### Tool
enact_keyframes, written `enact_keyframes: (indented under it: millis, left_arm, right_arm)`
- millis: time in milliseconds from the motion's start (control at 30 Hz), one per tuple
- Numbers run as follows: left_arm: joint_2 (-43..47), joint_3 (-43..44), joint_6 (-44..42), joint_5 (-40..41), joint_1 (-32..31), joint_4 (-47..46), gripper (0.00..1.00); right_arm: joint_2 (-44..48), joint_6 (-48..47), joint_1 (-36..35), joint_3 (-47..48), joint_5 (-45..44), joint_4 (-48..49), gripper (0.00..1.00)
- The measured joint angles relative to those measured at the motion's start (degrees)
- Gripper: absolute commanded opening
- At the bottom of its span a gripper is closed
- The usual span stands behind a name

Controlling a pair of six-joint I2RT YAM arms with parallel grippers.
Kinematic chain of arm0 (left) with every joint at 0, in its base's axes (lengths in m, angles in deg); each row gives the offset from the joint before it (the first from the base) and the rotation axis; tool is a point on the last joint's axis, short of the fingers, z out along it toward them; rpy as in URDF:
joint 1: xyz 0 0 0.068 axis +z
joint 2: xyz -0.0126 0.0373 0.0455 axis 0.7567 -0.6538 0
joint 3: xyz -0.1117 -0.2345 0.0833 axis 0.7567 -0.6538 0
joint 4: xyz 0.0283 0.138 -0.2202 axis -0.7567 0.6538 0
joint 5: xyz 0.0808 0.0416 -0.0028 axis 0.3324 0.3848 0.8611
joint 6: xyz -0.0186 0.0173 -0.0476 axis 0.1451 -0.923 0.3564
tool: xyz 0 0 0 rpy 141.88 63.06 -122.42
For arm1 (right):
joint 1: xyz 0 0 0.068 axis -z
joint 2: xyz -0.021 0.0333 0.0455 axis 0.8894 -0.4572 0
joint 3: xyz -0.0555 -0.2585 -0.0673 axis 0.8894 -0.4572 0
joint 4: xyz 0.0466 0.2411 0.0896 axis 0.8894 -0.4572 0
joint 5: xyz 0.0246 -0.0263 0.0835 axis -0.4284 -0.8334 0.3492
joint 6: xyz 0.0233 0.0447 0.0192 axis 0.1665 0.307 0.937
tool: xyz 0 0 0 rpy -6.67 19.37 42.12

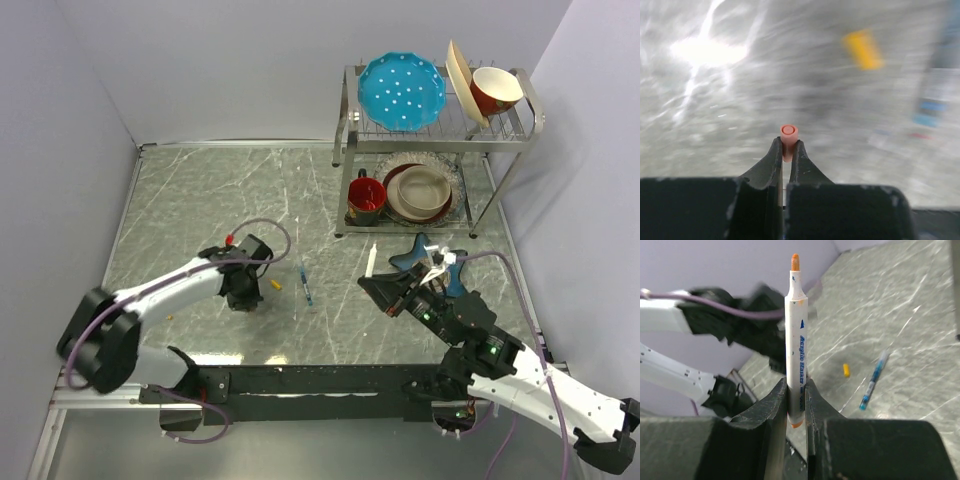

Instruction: Insert the pens into the pen caps

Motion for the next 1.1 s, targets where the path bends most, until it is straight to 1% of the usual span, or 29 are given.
enact_keyframes:
  millis: [200, 267, 433, 633, 733, 900, 1100]
  left_arm:
    - [15.3, 0.1, 1.1, -4.2, 0.0, -10.3, 0.01]
    - [19.4, 0.1, 1.1, -6.1, 0.0, -15.2, 0.01]
    - [28.3, -2.0, 2.6, -11.8, 0.0, -31.5, 0.01]
    - [30.8, -2.9, 3.0, -19.0, 0.0, -45.3, 0.01]
    - [31.2, -3.9, 3.1, -21.9, -0.1, -49.6, 0.01]
    - [31.3, -4.2, 3.4, -26.2, -0.3, -52.7, 0.01]
    - [32.1, -6.1, 3.4, -29.7, -0.4, -54.8, 0.01]
  right_arm:
    - [-4.3, 0.8, 0.0, -1.4, 7.6, 4.5, 0.00]
    - [-6.2, 1.0, 0.0, -2.4, 10.2, 6.8, 0.00]
    - [-12.5, 1.7, 0.0, -4.1, 17.0, 13.7, 0.00]
    - [-21.5, 2.5, -1.0, -3.9, 21.6, 19.5, 0.00]
    - [-24.8, 2.6, -2.5, -2.9, 22.3, 20.9, 0.00]
    - [-28.5, 2.5, -4.6, -0.2, 22.1, 22.9, 0.00]
    - [-30.3, 2.4, -5.4, 2.0, 20.7, 23.3, 0.00]
